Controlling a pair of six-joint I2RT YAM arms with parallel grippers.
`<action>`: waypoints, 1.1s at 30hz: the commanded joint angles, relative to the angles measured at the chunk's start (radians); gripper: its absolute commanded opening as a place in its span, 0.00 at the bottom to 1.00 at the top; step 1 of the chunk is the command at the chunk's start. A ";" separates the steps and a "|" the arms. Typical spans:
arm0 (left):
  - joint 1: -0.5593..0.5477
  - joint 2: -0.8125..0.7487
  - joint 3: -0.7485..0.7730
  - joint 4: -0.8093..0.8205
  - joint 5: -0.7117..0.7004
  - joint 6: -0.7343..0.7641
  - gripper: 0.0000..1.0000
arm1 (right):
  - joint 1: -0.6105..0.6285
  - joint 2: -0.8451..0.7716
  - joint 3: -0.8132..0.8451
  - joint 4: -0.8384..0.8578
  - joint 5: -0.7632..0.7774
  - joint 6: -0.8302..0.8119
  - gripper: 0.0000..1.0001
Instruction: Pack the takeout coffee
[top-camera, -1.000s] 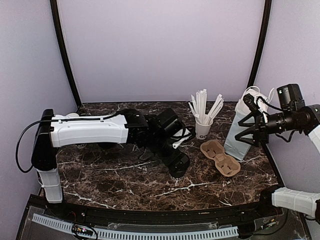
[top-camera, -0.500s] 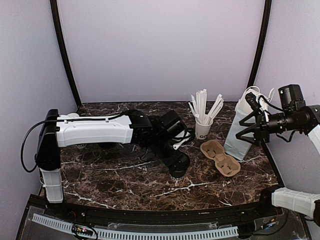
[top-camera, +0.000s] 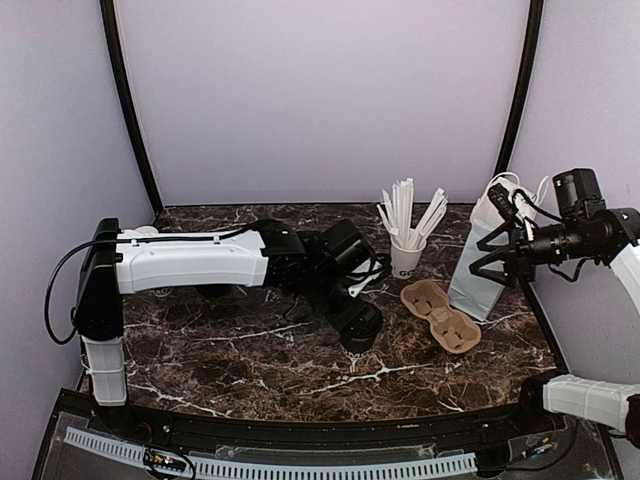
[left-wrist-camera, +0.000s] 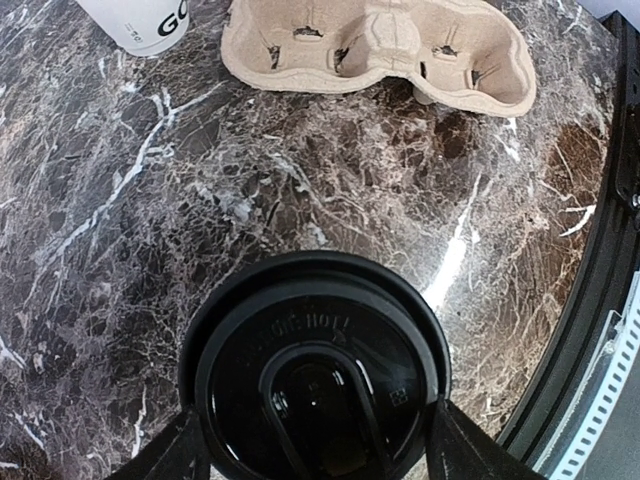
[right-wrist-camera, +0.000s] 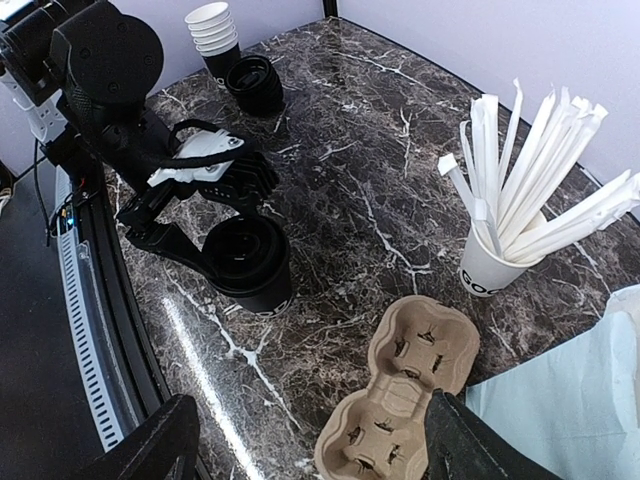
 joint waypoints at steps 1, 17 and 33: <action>0.018 -0.049 -0.009 -0.025 -0.045 -0.021 0.65 | -0.008 -0.004 -0.003 0.038 -0.016 0.021 0.79; 0.363 -0.676 -0.556 -0.035 -0.120 -0.091 0.62 | -0.051 0.148 0.226 0.122 0.151 0.201 0.77; 0.513 -0.859 -0.767 -0.079 -0.103 -0.171 0.62 | -0.270 0.187 0.308 0.293 0.721 0.438 0.74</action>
